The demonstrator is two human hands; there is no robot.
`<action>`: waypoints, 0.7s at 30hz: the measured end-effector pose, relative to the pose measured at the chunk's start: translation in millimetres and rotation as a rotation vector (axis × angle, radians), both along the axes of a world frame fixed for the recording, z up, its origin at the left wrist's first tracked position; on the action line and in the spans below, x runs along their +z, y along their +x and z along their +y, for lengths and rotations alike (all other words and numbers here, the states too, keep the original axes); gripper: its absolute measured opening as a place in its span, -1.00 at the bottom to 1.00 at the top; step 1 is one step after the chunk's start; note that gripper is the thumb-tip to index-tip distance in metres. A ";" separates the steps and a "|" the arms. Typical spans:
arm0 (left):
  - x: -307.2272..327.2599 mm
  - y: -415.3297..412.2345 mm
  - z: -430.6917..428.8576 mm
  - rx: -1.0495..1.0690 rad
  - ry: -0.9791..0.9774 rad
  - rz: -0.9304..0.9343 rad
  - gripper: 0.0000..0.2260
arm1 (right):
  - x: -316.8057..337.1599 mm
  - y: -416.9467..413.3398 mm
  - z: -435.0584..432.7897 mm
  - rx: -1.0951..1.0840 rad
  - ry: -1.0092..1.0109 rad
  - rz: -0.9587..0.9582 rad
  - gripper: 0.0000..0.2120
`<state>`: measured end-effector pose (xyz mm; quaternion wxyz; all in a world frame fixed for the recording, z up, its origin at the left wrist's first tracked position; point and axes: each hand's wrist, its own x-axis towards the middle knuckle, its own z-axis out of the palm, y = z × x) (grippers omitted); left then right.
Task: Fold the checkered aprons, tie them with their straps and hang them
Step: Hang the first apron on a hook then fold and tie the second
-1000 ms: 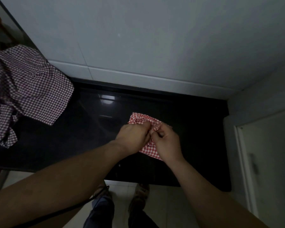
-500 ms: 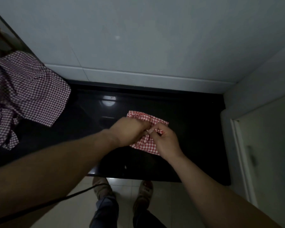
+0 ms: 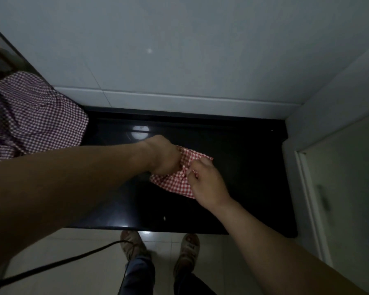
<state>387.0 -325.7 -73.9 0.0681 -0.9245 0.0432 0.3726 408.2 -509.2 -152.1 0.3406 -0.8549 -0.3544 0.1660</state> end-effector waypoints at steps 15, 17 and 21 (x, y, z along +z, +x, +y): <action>-48.0 -20.6 24.2 0.303 -0.076 -0.453 -0.64 | -2.8 2.3 -10.3 0.209 -0.315 -0.297 -0.81; -46.5 -16.0 27.0 0.197 -0.020 -0.421 -0.64 | -2.0 3.9 -10.1 0.224 -0.332 -0.313 -0.79; -45.1 -12.0 33.8 0.126 0.067 -0.393 -0.62 | -0.4 4.9 -9.3 0.255 -0.361 -0.345 -0.79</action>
